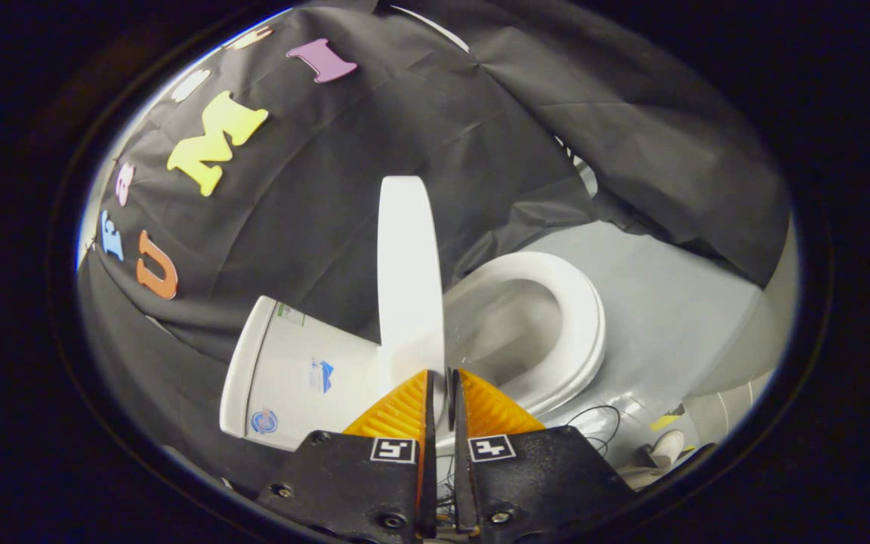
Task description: Open the toilet lid.
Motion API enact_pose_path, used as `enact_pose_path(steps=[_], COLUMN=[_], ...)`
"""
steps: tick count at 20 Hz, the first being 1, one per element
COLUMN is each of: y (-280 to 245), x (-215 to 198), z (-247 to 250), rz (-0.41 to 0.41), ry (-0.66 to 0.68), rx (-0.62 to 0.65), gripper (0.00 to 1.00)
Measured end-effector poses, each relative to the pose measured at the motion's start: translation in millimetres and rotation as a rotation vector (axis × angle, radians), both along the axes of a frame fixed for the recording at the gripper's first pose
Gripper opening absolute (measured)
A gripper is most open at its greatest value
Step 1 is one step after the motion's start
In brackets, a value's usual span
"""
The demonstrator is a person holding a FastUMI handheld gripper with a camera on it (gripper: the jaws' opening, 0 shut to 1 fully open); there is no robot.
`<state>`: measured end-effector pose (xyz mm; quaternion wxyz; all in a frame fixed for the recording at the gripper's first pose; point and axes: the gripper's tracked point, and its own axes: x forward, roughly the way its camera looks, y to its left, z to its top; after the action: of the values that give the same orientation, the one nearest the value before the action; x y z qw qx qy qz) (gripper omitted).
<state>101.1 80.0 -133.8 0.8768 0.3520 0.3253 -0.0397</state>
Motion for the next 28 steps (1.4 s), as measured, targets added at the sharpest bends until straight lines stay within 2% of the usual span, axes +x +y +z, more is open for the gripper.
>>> enact_pose_path(steps=[9,14,23,28], y=[49,82,132,151], x=[2,5,8,12], z=[34,48,64,65], rz=[0.057,0.108,0.179,0.182], ry=[-0.061,-0.091,-0.118,-0.113], rx=[-0.083,-0.173,-0.229,-0.288], gripper=[0.12,0.12,0.13,0.14])
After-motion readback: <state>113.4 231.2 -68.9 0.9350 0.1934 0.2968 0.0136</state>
